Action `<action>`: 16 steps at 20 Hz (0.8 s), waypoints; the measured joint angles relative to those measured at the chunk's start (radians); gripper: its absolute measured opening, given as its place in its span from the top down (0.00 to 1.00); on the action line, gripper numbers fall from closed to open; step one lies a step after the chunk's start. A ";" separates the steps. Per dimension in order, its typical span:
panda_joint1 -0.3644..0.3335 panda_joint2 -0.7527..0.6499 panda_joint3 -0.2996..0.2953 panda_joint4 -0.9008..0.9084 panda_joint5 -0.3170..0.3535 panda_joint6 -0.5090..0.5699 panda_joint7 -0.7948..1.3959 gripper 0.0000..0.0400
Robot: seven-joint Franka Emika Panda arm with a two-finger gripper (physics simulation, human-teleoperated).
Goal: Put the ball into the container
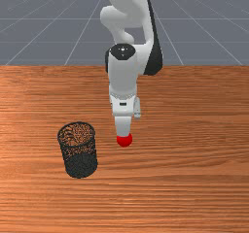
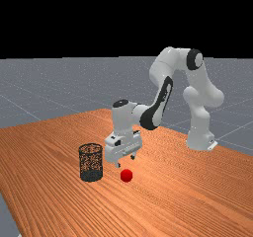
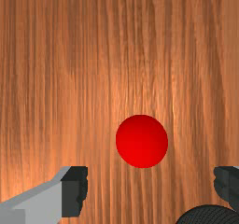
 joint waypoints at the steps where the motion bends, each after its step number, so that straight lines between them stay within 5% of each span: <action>1: 0.000 0.009 0.000 0.000 0.000 0.009 0.000 0.00; 16: 0.000 0.164 0.000 0.035 0.000 0.121 0.000 0.00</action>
